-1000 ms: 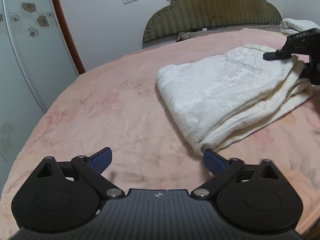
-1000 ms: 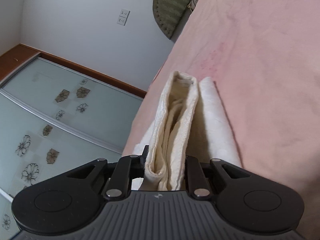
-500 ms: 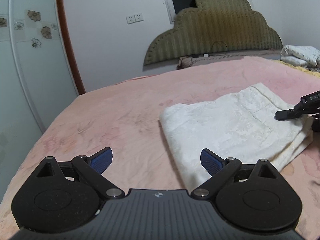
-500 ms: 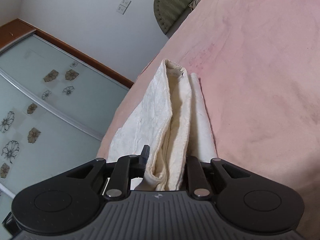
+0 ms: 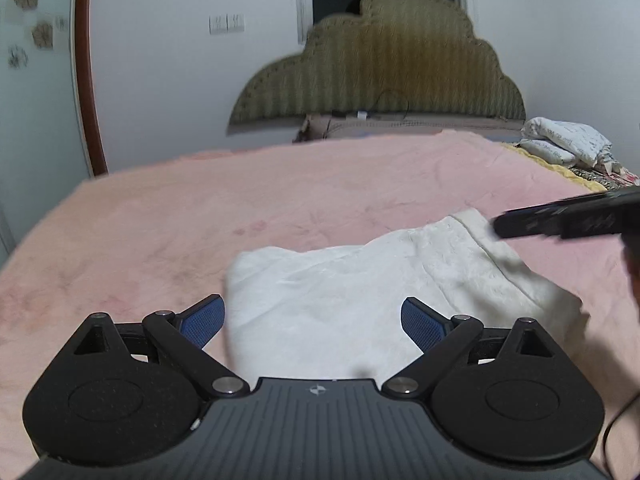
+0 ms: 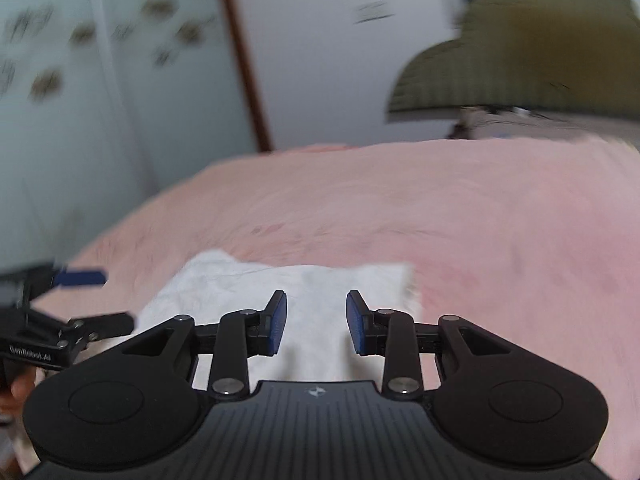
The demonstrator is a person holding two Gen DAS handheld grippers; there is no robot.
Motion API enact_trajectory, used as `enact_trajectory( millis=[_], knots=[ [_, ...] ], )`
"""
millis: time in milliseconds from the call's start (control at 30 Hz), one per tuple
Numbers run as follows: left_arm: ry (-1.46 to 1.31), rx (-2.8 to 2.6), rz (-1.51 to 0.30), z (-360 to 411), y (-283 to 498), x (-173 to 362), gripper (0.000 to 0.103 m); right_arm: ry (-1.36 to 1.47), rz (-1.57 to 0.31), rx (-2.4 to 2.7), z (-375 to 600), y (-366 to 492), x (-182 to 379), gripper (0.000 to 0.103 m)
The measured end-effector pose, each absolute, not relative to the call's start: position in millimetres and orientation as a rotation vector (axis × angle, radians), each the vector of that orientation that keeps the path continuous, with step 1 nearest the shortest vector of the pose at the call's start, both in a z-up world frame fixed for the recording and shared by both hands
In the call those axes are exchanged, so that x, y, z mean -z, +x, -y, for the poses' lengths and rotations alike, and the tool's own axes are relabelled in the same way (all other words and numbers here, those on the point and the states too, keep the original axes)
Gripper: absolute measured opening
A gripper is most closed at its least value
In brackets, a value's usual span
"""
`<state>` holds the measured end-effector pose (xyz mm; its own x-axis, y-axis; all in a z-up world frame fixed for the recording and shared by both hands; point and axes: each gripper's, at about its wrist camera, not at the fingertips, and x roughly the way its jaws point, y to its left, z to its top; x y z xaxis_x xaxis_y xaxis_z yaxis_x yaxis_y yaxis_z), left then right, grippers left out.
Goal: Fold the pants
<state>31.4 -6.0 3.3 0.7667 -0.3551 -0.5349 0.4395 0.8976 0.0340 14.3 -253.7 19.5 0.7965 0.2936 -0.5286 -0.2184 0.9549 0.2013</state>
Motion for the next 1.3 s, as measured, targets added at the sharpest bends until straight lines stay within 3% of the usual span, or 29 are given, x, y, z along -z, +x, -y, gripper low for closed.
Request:
enact_trajectory(
  millis=[167, 300, 567, 633, 700, 933, 1100, 1233, 1267, 1300],
  knots=[
    [0.174, 0.503, -0.759, 21.6, 54.2, 23.6, 0.091, -0.035, -0.751, -0.273, 221.4, 48.3, 8.6, 0.031],
    [0.278, 0.521, -0.676, 20.3, 28.0, 28.1, 0.092, -0.001, -0.711, -0.201, 240.0, 15.8, 15.0, 0.032],
    [0.145, 0.568, -0.617, -6.6, 12.9, 3.3, 0.093, 0.217, -0.593, -0.26, 261.4, -55.1, -6.2, 0.033],
    [0.213, 0.605, -0.576, -4.1, -1.6, 2.7, 0.093, 0.362, -0.565, -0.324, 271.2, -72.3, -4.8, 0.039],
    [0.275, 0.655, -0.541, 2.9, -15.5, 3.4, 0.093, 0.539, -0.544, -0.39, 282.1, -85.1, 2.6, 0.06],
    [0.509, 0.737, -0.434, 53.1, -41.6, 17.0, 0.091, 0.747, -0.58, -0.424, 288.5, -101.7, 27.4, 0.061],
    [0.551, 0.771, -0.433, 66.6, -46.7, 31.7, 0.086, 0.804, -0.601, -0.4, 290.9, -95.3, 42.1, 0.059],
    [0.528, 0.793, -0.461, 68.0, -43.4, 38.0, 0.075, 0.871, -0.578, -0.347, 297.6, -80.9, 52.5, 0.057],
    [0.517, 0.801, -0.472, 67.8, -42.0, 38.7, 0.071, 0.876, -0.575, -0.338, 296.8, -76.2, 54.5, 0.049],
    [0.507, 0.807, -0.481, 66.8, -41.5, 39.5, 0.069, 0.869, -0.577, -0.324, 295.3, -71.9, 55.7, 0.029]
  ],
)
